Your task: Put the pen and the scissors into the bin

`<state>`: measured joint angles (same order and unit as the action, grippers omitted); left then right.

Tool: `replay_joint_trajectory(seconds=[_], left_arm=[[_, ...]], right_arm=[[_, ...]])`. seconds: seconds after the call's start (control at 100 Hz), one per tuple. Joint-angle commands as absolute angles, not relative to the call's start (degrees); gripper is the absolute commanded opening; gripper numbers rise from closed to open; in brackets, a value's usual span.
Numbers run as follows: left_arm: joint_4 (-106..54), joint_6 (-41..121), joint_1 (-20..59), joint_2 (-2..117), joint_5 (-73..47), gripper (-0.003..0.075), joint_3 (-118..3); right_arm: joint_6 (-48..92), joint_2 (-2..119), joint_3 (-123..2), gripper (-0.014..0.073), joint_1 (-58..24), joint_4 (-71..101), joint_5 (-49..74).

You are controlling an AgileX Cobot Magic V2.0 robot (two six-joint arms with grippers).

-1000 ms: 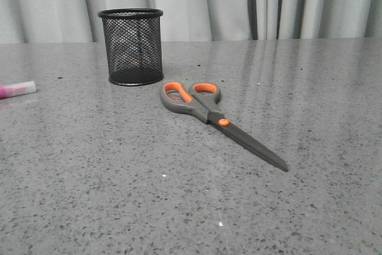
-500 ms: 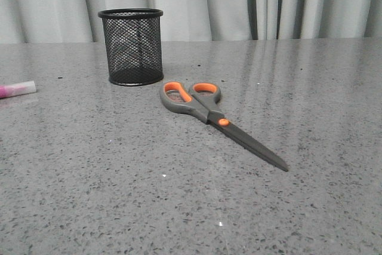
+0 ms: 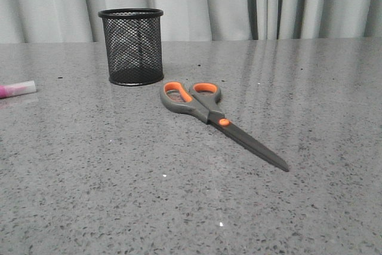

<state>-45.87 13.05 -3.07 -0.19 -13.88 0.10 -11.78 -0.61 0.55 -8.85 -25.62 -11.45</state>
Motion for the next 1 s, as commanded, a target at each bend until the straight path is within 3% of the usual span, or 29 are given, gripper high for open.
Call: replay_joint_trajectory(seconds=[0.0, 0.19, 0.36, 0.48, 0.58, 0.67, 0.73, 0.84, 0.9, 0.99], left_arm=[[-63.4, 12.7, -2.6, -2.1, -8.0, -0.0019, 2.6], [-72.2, 12.7, -2.6, -2.1, -4.7, -0.0019, 2.6], [-72.8, 12.7, -2.6, -2.1, -5.8, -0.0019, 2.5], [-71.9, 14.6, -2.6, -2.0, -10.1, -0.0016, 0.2], [-63.2, 22.0, -2.6, 0.4, -18.4, -0.0001, -5.8], [-55.3, 25.3, -2.6, 5.7, -23.2, 0.0062, -12.8], [-52.7, 26.9, -2.6, 10.1, -25.6, 0.0159, -17.9], [-51.5, 31.6, -2.6, 19.6, -31.2, 0.0372, -26.9], [-49.8, 32.2, -1.9, 24.8, -32.8, 0.04, -30.7], [-47.1, 32.2, 0.2, 31.2, -34.6, 0.0342, -35.7]], right_arm=[[-11.8, -1.7, 1.4, -0.0069, -8.5, -16.8, -19.6], [-12.4, -1.7, 1.4, -0.0069, -8.5, 14.8, -16.3], [-12.4, -1.7, 1.0, -0.0069, -8.5, 20.1, -15.0], [-12.4, -1.6, -2.8, -0.0063, -8.5, 20.0, -4.5], [-12.2, 0.1, -8.2, 0.0029, -8.5, 16.6, 4.6], [-12.2, 3.2, -12.7, 0.0209, -8.5, 13.0, 9.3], [-12.1, 6.6, -15.8, 0.0319, -8.5, 12.6, 12.2], [-11.2, 12.8, -20.4, 0.0381, -8.6, 12.6, 15.6], [-9.2, 16.1, -21.8, 0.0381, -8.6, 12.6, 15.5], [-6.0, 19.6, -23.5, 0.0381, -8.6, 12.6, 15.4]])
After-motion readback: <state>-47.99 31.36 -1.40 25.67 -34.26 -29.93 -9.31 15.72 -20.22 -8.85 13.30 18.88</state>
